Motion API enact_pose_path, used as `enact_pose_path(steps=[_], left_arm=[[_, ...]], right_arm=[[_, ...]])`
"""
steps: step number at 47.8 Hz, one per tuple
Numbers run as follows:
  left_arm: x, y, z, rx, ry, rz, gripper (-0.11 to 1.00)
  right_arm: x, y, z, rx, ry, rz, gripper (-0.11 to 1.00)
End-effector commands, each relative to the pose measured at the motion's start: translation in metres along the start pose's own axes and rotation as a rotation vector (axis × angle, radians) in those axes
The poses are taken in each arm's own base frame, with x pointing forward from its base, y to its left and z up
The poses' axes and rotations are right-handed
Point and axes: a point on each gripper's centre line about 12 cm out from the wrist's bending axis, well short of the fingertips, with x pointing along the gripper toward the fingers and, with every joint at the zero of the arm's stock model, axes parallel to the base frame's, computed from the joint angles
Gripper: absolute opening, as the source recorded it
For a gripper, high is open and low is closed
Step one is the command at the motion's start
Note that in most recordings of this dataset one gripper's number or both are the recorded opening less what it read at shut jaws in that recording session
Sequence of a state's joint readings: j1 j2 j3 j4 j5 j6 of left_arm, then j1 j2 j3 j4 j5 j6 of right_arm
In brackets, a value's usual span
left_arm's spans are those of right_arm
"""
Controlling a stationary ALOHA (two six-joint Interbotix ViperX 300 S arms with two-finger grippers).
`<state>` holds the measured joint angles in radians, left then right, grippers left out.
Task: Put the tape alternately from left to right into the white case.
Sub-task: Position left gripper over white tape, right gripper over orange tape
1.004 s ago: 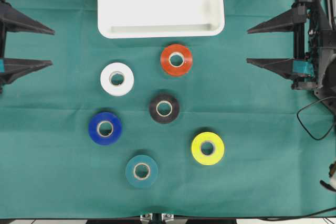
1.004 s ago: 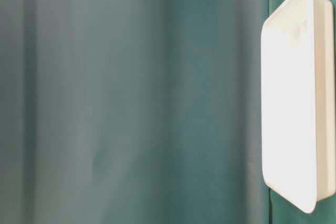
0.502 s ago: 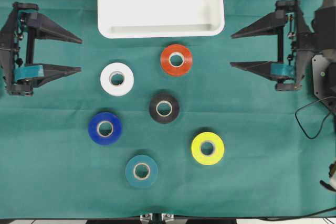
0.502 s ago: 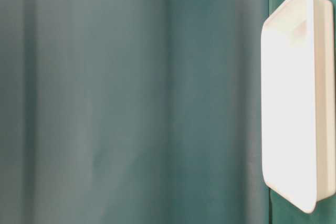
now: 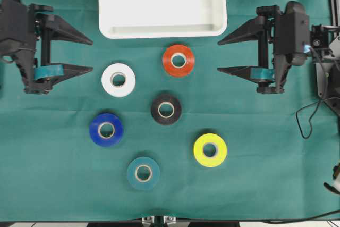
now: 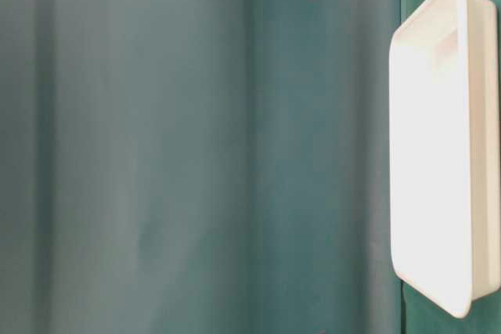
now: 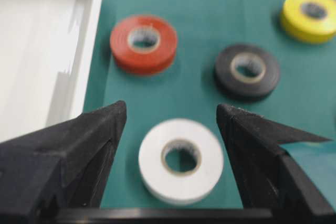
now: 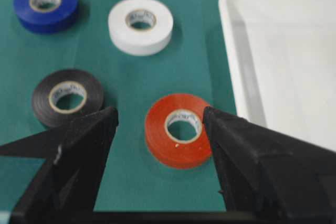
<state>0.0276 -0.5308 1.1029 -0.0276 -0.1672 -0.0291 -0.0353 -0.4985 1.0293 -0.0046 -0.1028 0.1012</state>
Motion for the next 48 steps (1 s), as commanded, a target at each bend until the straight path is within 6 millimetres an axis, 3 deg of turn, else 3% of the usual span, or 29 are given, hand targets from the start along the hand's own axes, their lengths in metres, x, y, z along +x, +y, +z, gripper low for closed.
enact_pose_path(steps=[1, 19, 48], left_arm=[[0.006, 0.001, 0.01, -0.003, 0.0, 0.004, 0.93], [0.034, 0.001, -0.001, -0.003, 0.116, 0.01, 0.93], [0.058, 0.002, -0.013, -0.003, 0.231, 0.014, 0.92]], right_arm=[[0.007, 0.001, 0.009, 0.003, 0.002, 0.0, 0.77], [0.037, 0.0, -0.001, 0.021, 0.139, -0.015, 0.77], [0.081, -0.002, -0.018, 0.018, 0.294, -0.033, 0.77]])
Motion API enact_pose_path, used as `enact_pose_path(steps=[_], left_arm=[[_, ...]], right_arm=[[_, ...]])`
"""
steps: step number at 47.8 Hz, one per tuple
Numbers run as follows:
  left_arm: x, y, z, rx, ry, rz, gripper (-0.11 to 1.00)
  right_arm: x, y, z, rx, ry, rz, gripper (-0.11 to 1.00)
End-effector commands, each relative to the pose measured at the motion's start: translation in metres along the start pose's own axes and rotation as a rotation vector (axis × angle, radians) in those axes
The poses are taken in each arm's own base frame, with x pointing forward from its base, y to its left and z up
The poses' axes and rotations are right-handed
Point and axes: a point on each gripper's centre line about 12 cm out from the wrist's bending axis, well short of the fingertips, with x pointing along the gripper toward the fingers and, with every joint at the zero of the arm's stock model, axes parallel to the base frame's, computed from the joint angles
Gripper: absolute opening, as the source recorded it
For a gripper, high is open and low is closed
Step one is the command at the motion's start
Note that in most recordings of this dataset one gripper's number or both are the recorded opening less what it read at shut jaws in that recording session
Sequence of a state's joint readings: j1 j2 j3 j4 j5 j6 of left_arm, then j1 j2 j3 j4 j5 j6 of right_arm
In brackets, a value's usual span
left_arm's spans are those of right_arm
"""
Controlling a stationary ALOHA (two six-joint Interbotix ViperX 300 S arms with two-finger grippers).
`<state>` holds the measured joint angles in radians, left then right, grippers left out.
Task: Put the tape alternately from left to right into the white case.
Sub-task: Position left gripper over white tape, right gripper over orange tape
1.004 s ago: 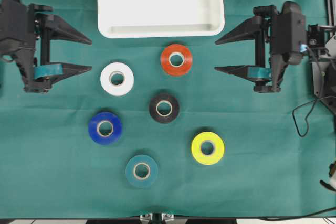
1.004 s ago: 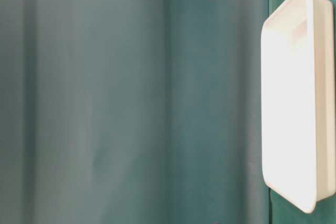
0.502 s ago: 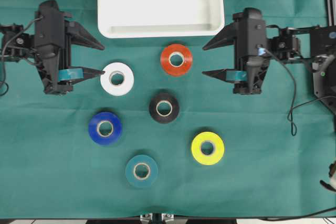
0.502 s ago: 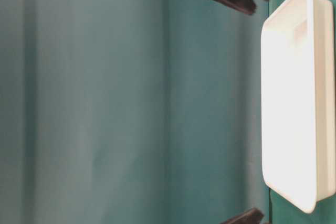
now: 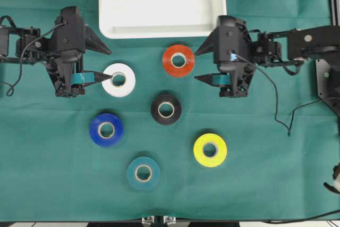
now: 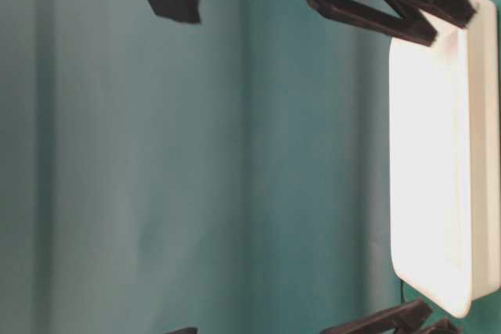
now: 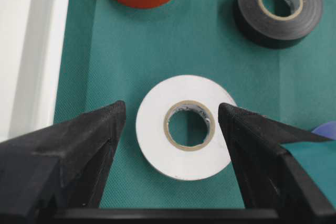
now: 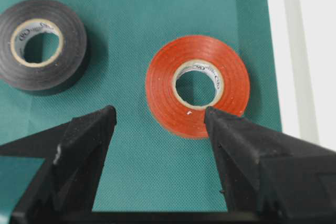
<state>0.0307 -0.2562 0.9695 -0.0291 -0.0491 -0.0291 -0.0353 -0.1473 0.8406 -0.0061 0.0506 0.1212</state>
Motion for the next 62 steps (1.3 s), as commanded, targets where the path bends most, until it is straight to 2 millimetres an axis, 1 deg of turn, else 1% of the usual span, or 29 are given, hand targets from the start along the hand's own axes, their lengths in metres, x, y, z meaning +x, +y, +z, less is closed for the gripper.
enact_pose_path(steps=[1, 10, 26, 36, 62], left_arm=[[0.0, 0.0, 0.011, -0.001, -0.029, 0.0, 0.92], [0.001, 0.0, 0.012, -0.001, -0.026, 0.0, 0.92], [0.005, 0.0, 0.009, -0.001, -0.011, 0.001, 0.92], [0.009, 0.0, 0.008, -0.001, 0.003, 0.001, 0.92], [0.009, 0.0, 0.01, -0.001, 0.003, 0.001, 0.92]], right_arm=[[0.003, 0.001, 0.012, -0.003, -0.015, 0.002, 0.77], [0.017, 0.001, 0.013, -0.016, 0.016, -0.004, 0.77], [0.032, 0.002, 0.015, -0.02, 0.036, -0.005, 0.77], [0.035, 0.002, 0.017, -0.02, 0.035, -0.005, 0.77], [0.039, 0.002, 0.018, -0.02, 0.038, -0.006, 0.77]])
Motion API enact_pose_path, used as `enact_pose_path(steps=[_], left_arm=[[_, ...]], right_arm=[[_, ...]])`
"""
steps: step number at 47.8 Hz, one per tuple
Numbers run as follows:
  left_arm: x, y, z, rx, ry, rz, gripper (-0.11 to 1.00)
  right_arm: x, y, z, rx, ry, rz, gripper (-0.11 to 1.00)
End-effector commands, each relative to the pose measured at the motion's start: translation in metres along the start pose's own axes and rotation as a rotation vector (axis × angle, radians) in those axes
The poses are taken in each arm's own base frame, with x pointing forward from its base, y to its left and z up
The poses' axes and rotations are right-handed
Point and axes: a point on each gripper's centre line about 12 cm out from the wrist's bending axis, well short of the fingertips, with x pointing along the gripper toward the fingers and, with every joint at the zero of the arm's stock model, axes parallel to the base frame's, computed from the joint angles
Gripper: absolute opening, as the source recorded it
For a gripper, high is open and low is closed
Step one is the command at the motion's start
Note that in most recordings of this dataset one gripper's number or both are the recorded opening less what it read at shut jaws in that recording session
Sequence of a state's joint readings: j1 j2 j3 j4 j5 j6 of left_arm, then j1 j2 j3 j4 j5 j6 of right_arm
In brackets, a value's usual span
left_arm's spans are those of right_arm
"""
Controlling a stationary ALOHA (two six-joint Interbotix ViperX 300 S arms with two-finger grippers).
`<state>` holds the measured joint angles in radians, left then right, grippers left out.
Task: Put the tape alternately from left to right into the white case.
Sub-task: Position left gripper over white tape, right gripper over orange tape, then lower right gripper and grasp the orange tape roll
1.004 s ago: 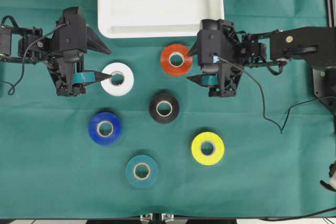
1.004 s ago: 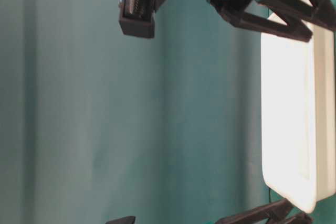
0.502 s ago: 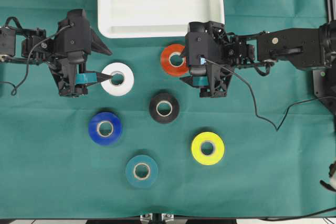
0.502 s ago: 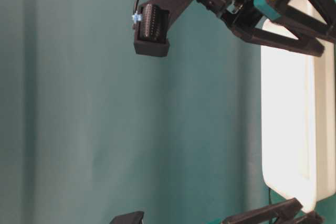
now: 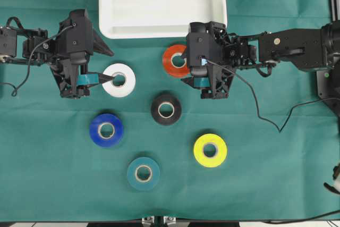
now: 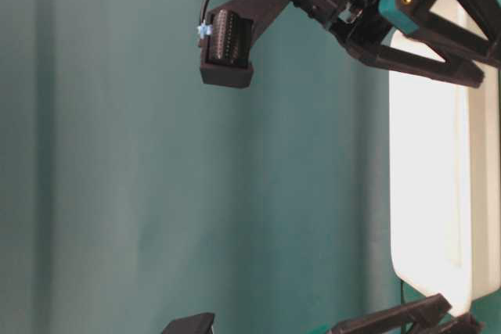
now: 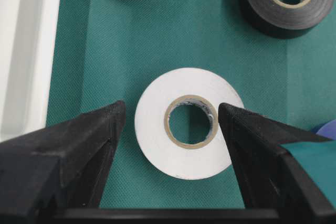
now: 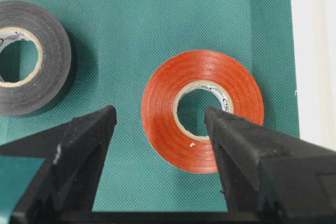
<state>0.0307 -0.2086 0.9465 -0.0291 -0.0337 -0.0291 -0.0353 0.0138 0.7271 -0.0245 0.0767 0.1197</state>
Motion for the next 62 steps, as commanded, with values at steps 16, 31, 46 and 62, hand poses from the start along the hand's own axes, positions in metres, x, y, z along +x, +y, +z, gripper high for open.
enact_pose_path(steps=[16, 31, 46, 62], left_arm=[[-0.002, 0.0, 0.012, -0.001, -0.026, -0.001, 0.92], [-0.002, 0.0, 0.013, -0.001, -0.023, -0.001, 0.92], [-0.002, 0.0, 0.012, -0.002, -0.015, 0.001, 0.92], [-0.002, 0.0, 0.012, 0.001, -0.015, 0.0, 0.92]], right_arm=[[0.015, 0.0, 0.01, 0.001, 0.007, -0.002, 0.77], [0.031, -0.005, 0.004, 0.011, 0.074, -0.017, 0.77], [0.04, -0.01, 0.0, 0.02, 0.091, -0.027, 0.77], [0.044, -0.012, -0.002, 0.025, 0.1, -0.031, 0.76]])
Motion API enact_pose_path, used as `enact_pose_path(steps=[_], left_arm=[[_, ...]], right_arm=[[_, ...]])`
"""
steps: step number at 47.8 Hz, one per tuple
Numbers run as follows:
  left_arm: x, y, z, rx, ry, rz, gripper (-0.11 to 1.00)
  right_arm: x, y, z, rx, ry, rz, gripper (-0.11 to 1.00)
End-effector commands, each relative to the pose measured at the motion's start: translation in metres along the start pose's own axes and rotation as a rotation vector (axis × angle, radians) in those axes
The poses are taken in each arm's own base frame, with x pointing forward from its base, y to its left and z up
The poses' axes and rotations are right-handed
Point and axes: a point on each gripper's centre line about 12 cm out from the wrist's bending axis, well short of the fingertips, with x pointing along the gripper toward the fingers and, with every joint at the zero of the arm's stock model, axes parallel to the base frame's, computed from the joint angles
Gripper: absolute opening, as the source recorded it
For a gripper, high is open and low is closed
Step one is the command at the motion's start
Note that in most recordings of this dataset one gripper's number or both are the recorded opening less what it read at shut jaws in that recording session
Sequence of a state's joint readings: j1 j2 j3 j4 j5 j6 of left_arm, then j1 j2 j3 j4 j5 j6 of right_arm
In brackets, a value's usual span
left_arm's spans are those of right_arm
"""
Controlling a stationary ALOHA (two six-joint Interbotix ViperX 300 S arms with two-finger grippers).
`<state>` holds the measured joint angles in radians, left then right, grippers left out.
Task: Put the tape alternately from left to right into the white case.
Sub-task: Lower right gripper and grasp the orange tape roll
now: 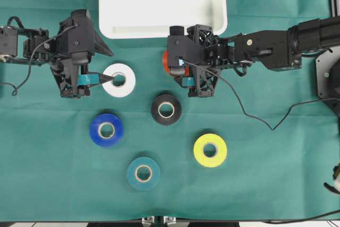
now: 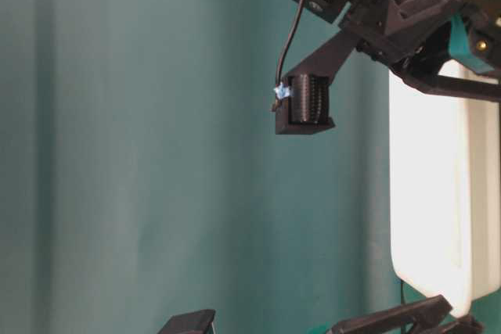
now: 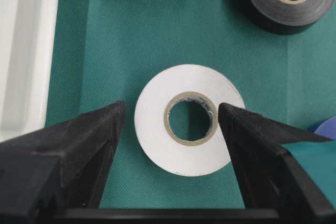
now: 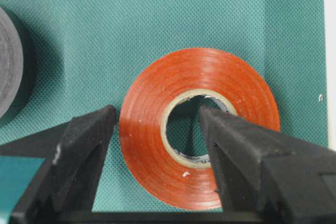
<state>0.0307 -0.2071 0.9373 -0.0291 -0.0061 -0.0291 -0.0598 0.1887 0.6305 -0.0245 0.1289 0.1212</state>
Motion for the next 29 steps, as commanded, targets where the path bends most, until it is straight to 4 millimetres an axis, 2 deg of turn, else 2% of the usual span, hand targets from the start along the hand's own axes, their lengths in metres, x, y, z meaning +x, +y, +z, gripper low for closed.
enact_pose_path(steps=[1, 4, 7, 13, 14, 29], left_arm=[[-0.002, 0.0, 0.013, -0.001, -0.037, -0.001, 0.92], [-0.002, 0.0, 0.013, -0.001, -0.037, -0.001, 0.92], [-0.002, 0.0, 0.013, -0.001, -0.037, -0.001, 0.92], [-0.002, 0.0, 0.013, -0.001, -0.037, -0.001, 0.92], [-0.002, 0.0, 0.013, -0.001, -0.037, -0.001, 0.92], [-0.002, 0.0, 0.012, -0.001, -0.031, -0.001, 0.92]], right_arm=[[-0.003, -0.002, 0.009, 0.003, -0.028, -0.001, 0.75], [-0.003, -0.002, 0.009, 0.003, -0.029, -0.002, 0.71], [-0.004, -0.001, 0.011, -0.001, -0.032, -0.001, 0.62], [-0.005, -0.001, 0.015, -0.003, -0.04, -0.001, 0.31], [-0.006, -0.001, 0.016, -0.003, -0.042, -0.001, 0.29], [-0.015, 0.005, 0.022, -0.015, -0.027, 0.005, 0.29]])
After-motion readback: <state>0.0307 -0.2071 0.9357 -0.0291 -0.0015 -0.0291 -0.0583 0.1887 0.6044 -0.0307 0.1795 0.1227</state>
